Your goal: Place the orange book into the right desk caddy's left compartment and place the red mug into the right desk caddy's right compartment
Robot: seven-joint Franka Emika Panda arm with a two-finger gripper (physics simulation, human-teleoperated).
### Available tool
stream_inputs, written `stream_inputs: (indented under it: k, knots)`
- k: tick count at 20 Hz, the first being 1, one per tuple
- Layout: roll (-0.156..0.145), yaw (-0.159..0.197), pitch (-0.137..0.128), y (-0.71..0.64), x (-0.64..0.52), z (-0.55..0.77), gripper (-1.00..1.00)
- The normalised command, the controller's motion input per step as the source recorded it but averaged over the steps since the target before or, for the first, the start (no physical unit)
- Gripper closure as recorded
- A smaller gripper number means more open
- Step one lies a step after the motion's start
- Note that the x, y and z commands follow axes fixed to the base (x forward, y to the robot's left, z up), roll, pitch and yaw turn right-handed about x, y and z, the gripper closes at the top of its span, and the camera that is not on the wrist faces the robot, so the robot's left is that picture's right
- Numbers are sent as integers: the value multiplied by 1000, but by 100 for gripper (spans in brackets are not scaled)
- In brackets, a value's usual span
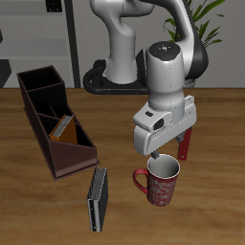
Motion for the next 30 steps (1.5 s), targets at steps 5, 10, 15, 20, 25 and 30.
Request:
stream_inputs:
  k: [5,10,15,20,25,30]
  knots:
    - [-13,34,16,-53,58,-94,-100]
    - [-2,28,7,25,49,-23,-100]
    - [6,17,13,150,13,-7,-100]
    - [24,11,14,122,-13,-31,-100]
    - [6,14,38,2,49,-121,-100]
    - [-17,19,30,-103,12,-173,100]
